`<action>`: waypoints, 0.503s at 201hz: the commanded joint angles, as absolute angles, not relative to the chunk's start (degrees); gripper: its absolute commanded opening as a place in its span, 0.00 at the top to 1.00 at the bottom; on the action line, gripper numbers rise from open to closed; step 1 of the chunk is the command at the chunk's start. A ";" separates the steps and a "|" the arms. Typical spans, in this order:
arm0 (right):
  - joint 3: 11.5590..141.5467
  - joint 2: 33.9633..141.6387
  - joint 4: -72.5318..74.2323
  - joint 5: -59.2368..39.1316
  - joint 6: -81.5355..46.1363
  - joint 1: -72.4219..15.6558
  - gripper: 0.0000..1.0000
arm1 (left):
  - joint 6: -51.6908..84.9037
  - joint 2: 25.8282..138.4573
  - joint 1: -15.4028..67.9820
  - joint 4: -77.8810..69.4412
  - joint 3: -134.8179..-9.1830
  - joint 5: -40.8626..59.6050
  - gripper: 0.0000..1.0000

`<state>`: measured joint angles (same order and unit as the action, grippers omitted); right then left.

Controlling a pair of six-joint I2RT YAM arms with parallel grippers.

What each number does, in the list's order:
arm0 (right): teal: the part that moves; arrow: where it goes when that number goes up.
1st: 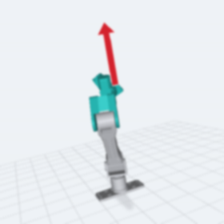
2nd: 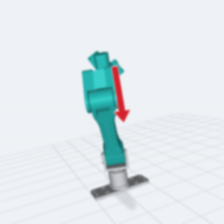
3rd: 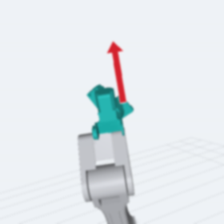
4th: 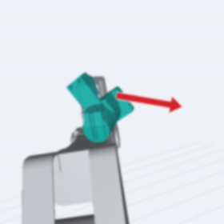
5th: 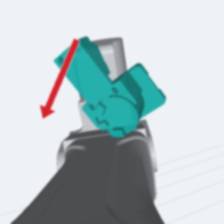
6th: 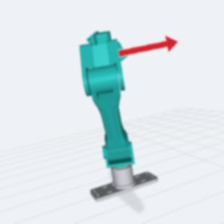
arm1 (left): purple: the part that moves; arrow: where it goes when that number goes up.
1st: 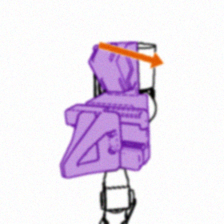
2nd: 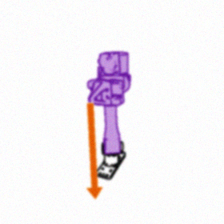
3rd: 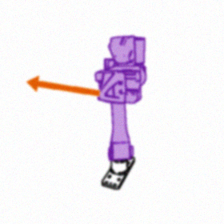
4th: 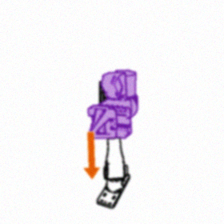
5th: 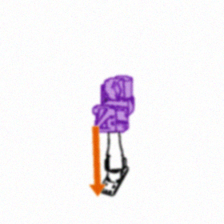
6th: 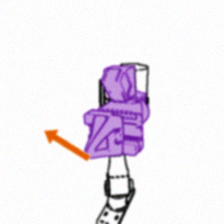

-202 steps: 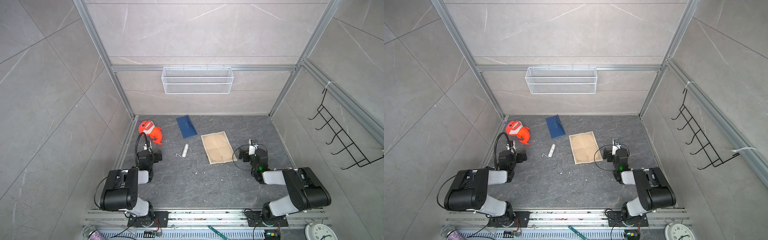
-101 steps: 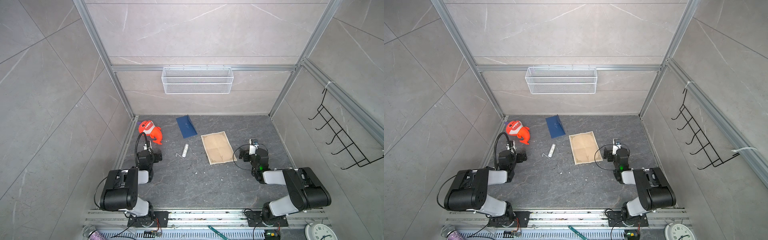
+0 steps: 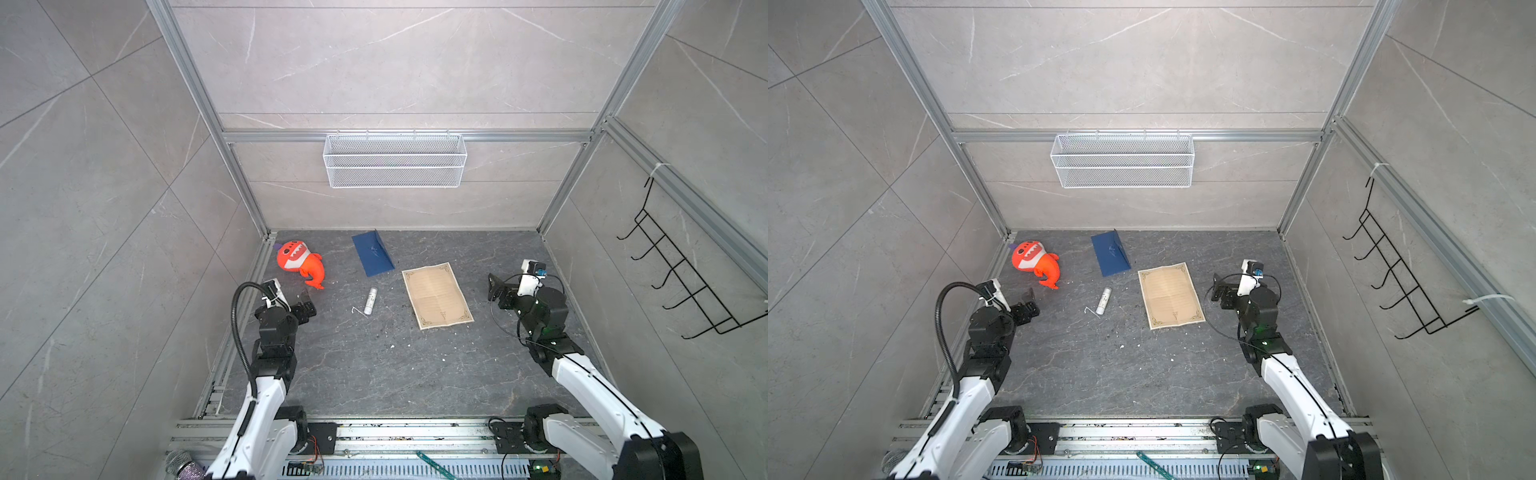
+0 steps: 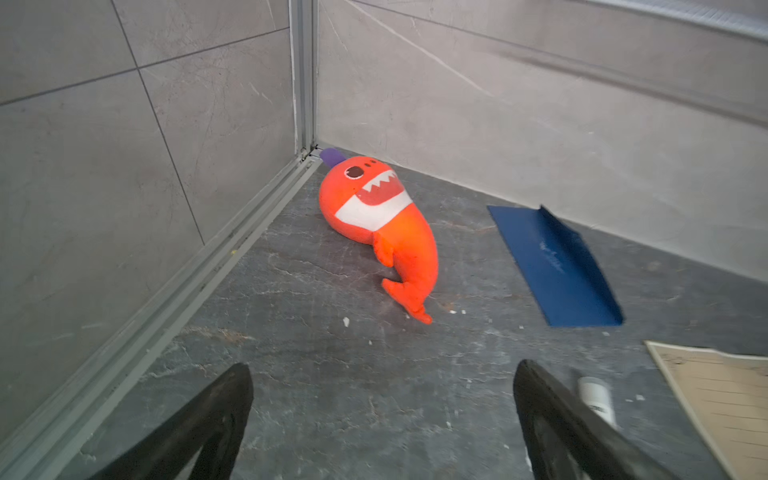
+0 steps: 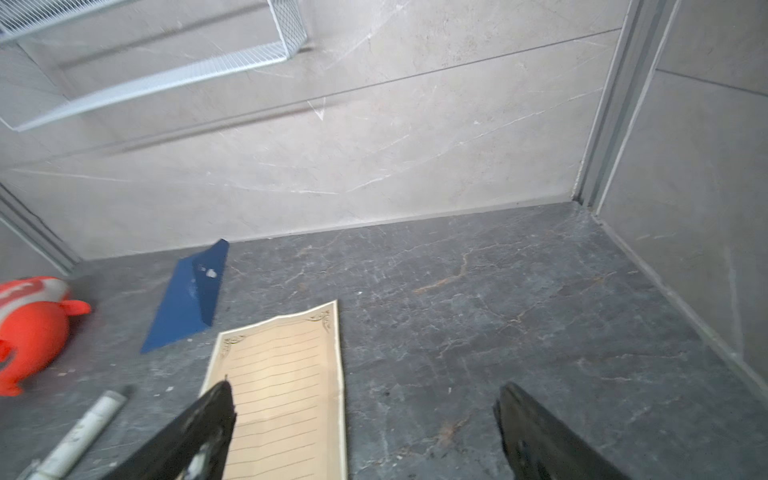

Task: Place the letter into the envelope and seal it
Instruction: 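Move the right gripper to the cream letter while the left gripper advances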

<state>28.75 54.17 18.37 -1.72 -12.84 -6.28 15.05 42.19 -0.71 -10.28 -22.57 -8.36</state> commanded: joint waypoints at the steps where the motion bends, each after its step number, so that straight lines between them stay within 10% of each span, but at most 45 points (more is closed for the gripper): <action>1: 29.94 50.44 4.43 -8.68 -24.15 -6.24 0.01 | 24.96 36.39 -0.33 3.85 -25.19 -0.31 0.00; 101: 13.34 43.10 10.35 -21.39 -63.13 -6.54 0.03 | 35.98 37.21 8.82 9.16 -30.80 22.68 0.00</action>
